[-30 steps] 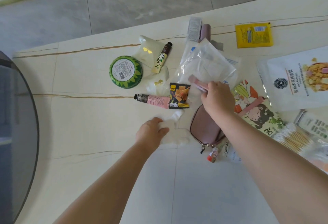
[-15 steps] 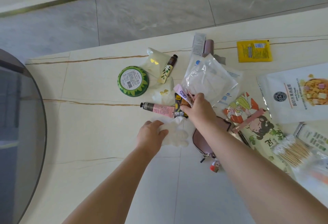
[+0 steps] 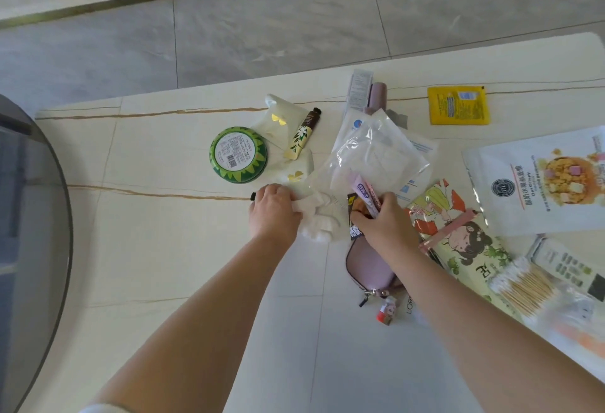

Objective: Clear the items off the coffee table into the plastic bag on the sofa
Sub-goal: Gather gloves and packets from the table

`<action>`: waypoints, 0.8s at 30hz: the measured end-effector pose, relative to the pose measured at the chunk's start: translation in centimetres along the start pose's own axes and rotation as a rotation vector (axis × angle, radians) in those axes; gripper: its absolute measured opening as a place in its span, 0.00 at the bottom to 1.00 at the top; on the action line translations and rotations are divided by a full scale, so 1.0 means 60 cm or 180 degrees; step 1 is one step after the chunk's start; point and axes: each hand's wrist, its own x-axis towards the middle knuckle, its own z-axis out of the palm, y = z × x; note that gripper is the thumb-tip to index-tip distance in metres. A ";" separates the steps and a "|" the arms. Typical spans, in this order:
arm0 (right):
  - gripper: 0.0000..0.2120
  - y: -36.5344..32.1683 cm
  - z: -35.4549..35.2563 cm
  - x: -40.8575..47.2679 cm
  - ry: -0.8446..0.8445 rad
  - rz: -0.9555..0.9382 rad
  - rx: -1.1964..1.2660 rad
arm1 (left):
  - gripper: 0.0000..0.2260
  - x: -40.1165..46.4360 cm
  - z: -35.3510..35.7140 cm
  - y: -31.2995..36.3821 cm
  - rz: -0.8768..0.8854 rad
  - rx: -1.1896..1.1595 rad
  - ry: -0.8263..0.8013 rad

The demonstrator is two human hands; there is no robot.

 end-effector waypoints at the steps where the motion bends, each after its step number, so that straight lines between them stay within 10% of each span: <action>1: 0.14 0.006 -0.002 0.000 0.0014 0.0007 0.0012 | 0.17 0.000 0.006 0.002 -0.0089 0.0156 0.0046; 8: 0.09 0.032 -0.015 -0.023 -0.0239 0.0243 0.0784 | 0.20 -0.032 0.034 -0.012 -0.0682 0.0742 -0.0256; 24: 0.18 0.042 -0.230 -0.260 -0.0579 0.0967 0.2697 | 0.05 -0.262 -0.135 0.174 -0.0734 -0.2808 -0.1438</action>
